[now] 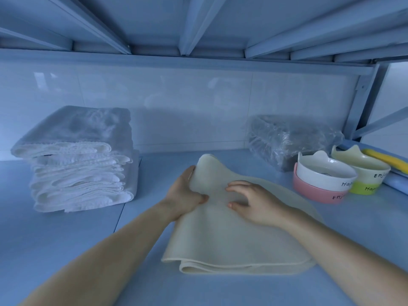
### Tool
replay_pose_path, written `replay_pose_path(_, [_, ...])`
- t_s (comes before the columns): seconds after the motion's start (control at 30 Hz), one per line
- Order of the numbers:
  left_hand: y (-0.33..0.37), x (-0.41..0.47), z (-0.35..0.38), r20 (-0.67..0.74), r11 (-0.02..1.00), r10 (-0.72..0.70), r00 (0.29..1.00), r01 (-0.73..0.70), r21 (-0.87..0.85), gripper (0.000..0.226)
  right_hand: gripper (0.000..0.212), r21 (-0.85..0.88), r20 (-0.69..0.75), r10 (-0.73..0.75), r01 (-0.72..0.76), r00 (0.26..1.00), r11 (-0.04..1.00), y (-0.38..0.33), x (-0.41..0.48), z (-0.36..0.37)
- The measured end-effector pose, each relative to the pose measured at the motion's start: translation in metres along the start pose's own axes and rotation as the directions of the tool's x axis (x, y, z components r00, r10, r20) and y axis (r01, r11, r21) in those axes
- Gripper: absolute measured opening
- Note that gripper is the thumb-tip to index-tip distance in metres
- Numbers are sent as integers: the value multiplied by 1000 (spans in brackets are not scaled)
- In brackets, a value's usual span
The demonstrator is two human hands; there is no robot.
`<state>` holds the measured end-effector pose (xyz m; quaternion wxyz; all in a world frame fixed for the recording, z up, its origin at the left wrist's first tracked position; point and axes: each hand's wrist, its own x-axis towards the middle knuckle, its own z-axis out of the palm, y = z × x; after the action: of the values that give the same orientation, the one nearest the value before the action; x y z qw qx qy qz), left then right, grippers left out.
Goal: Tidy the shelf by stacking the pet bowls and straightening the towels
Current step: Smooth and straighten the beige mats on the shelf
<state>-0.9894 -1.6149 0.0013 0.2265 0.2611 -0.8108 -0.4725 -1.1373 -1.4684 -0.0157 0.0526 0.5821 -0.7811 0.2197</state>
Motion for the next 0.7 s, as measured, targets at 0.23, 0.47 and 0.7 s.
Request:
replay_pose_path(0.23, [12,31,3,-116,980,52,992,-73,-186,87,45,4,-27,31,-31,999,1000,10,9,-18])
replay_pose_path(0.47, [6,75,-2,-272,974,-7,962,-55,-218,79,41,-6,42,130,-130,991,991,25,23,-28])
replay_pose_path(0.7, [-18,112,-6,-285,965,-180,942,113,-237,74,58,13,133,207,-211,969,977,33,39,-25])
